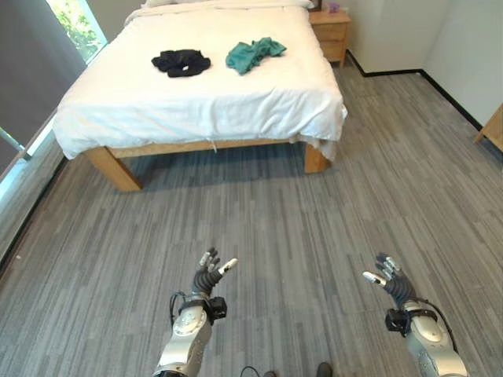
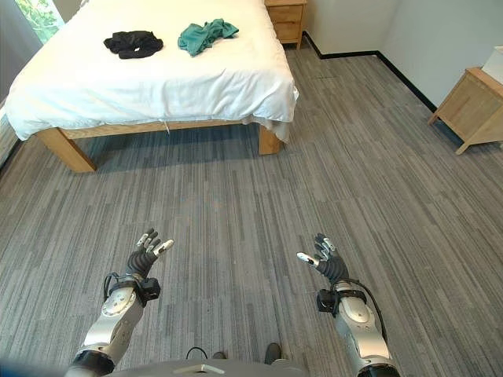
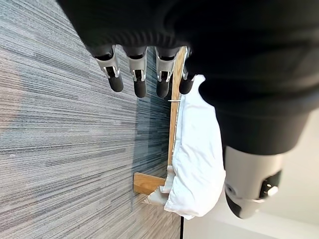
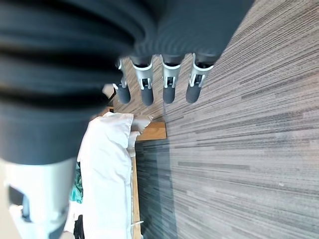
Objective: Pick up bed clothes into laundry basket.
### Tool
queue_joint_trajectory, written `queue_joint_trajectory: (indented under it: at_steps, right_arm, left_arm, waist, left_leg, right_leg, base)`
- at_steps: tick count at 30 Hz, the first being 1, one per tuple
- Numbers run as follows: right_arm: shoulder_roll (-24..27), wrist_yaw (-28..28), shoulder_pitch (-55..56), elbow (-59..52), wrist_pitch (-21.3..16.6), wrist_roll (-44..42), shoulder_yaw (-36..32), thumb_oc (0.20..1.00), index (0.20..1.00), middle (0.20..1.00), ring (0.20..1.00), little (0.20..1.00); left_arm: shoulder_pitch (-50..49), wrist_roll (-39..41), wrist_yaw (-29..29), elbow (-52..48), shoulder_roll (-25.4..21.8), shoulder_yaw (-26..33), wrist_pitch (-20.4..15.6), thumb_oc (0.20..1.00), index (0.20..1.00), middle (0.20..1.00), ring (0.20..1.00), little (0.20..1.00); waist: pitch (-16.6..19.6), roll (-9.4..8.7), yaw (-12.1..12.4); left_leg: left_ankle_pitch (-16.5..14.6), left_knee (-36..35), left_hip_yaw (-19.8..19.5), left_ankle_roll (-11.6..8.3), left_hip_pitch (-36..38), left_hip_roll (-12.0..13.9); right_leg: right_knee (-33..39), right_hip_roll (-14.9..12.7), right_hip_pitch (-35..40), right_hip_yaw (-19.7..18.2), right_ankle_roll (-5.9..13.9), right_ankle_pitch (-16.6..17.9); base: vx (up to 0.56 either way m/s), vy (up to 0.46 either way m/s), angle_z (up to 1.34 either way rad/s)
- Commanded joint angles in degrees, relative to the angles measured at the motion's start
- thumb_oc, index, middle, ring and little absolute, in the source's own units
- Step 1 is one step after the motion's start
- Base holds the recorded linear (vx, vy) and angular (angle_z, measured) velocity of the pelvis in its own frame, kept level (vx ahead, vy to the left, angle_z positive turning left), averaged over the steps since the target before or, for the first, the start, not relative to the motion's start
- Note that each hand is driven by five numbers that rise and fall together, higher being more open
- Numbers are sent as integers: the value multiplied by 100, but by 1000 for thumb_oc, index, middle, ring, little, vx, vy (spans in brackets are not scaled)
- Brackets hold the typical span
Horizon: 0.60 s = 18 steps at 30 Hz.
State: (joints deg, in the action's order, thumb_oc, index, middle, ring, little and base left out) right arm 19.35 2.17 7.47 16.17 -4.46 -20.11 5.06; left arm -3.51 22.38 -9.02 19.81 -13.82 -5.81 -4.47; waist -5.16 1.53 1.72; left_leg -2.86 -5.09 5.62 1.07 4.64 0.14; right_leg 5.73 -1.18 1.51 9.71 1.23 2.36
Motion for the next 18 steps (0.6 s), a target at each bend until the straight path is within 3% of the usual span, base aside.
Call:
queue_joint_trajectory:
  at_steps: [1, 6, 7, 8, 10, 13, 16, 17, 18]
  right_arm:
    - [83, 32, -315, -248, -404, 170, 106, 1000, 1000, 1000, 1000, 1000]
    - [121, 27, -536, -304, -418, 232, 237, 1000, 1000, 1000, 1000, 1000]
    - [138, 48, -528, -474, -432, 327, 263, 1000, 1000, 1000, 1000, 1000]
    - [139, 48, -528, -476, -431, 327, 262, 1000, 1000, 1000, 1000, 1000]
    - [89, 48, -476, -515, -429, 234, 255, 1000, 1000, 1000, 1000, 1000]
    - [42, 4, -332, -594, -415, 181, 195, 1000, 1000, 1000, 1000, 1000]
    - [76, -33, -183, -587, -379, 230, 82, 1000, 1000, 1000, 1000, 1000]
    - [76, -26, -126, -561, -392, 198, 17, 1000, 1000, 1000, 1000, 1000]
    - [78, -47, 28, -539, -403, 147, -85, 1000, 1000, 1000, 1000, 1000]
  left_arm:
    - [462, 86, -153, -60, -346, 139, -382, 1000, 1000, 1000, 1000, 1000]
    - [498, 136, -197, -161, -397, 197, -410, 1000, 1000, 1000, 1000, 1000]
    - [546, 92, -201, -106, -407, 154, -389, 1000, 1000, 1000, 1000, 1000]
    - [548, 92, -201, -105, -406, 154, -390, 1000, 1000, 1000, 1000, 1000]
    - [563, 44, -195, -113, -430, 127, -335, 1000, 1000, 1000, 1000, 1000]
    - [527, -70, -153, -160, -449, 132, -281, 1000, 1000, 1000, 1000, 1000]
    - [539, -94, -114, -165, -450, 135, -284, 1000, 1000, 1000, 1000, 1000]
    - [585, -104, -102, -153, -454, 120, -283, 1000, 1000, 1000, 1000, 1000]
    - [616, -170, -35, -82, -446, 95, -274, 1000, 1000, 1000, 1000, 1000]
  waist:
    - [153, -352, 74]
    - [81, -379, 145]
    - [-89, -345, 103]
    - [-85, -350, 108]
    - [-245, -271, 57]
    - [-415, -136, -83]
    - [-423, -129, -318]
    - [-405, -189, -433]
    - [-389, -237, -641]
  left_leg:
    - [359, 9, -109, -299, -312, 25]
    - [304, 9, -104, -180, -360, -88]
    - [237, 68, -223, -35, -311, -205]
    - [236, 70, -217, -31, -319, -212]
    - [173, 80, -234, 126, -199, -251]
    - [103, 78, -301, 170, 41, -169]
    - [-26, 9, -475, 33, 435, -96]
    - [-102, 9, -583, -15, 564, -131]
    - [-307, 9, -824, -125, 855, -91]
  right_leg:
    - [-203, -867, 30, -39, 902, 271]
    - [-642, -1043, -191, -110, 969, 284]
    - [-1758, -1186, -698, -297, 966, 614]
    - [-1790, -1194, -724, -311, 971, 601]
    - [-2880, -1333, -1208, -328, 949, 1084]
    - [-3561, -1188, -1752, -329, 920, 952]
    - [-2767, -842, -2184, -274, 864, 636]
    - [-2234, -730, -2312, -366, 862, 619]
    - [-1238, -560, -2430, -512, 925, 819]
  base:
    - [38, 91, -3]
    - [46, 119, -3]
    - [37, 158, -5]
    - [63, 238, -8]
    - [66, 196, 19]
    - [189, 125, 9]
    - [366, -51, 21]
    - [613, -191, 36]
    - [666, -197, 43]
